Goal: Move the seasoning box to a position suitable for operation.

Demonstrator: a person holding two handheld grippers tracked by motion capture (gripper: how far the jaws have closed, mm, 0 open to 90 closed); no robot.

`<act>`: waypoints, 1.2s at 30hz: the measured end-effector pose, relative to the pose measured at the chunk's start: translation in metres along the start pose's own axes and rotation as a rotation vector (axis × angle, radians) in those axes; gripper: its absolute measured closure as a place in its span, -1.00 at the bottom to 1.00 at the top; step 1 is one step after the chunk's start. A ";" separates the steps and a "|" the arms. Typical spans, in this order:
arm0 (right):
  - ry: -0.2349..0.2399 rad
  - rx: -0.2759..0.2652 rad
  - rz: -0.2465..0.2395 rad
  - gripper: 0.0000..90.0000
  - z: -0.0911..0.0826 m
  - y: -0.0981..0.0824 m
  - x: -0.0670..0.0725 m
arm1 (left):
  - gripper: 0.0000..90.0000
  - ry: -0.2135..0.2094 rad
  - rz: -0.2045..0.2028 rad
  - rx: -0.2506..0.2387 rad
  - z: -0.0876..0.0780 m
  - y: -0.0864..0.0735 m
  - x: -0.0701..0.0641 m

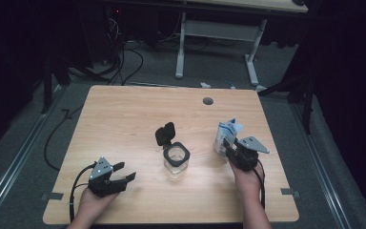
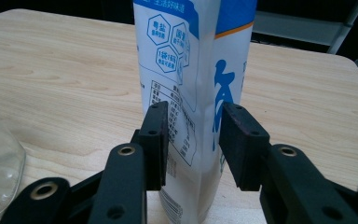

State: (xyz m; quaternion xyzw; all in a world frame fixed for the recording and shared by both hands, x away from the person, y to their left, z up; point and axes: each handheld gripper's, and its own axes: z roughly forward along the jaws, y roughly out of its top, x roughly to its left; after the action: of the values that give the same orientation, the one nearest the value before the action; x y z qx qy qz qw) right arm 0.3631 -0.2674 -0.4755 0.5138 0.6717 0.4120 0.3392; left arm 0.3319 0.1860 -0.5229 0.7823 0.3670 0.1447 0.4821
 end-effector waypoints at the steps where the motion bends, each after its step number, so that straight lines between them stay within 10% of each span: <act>1: 0.000 0.000 0.000 0.42 0.000 0.000 0.000 | -0.20 0.000 0.000 0.000 0.000 0.000 0.000; 13: 0.004 -0.021 -0.009 0.87 -0.002 0.000 0.001 | -0.19 -0.015 0.000 0.007 0.000 -0.001 0.000; 36: 0.045 0.008 -0.023 0.92 -0.002 0.004 -0.002 | -0.18 -0.044 0.077 -0.042 -0.002 -0.002 -0.010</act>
State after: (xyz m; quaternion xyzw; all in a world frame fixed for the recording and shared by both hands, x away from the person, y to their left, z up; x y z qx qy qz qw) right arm 0.3631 -0.2697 -0.4707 0.4981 0.6866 0.4167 0.3268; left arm 0.3237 0.1806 -0.5225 0.7884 0.3230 0.1537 0.5004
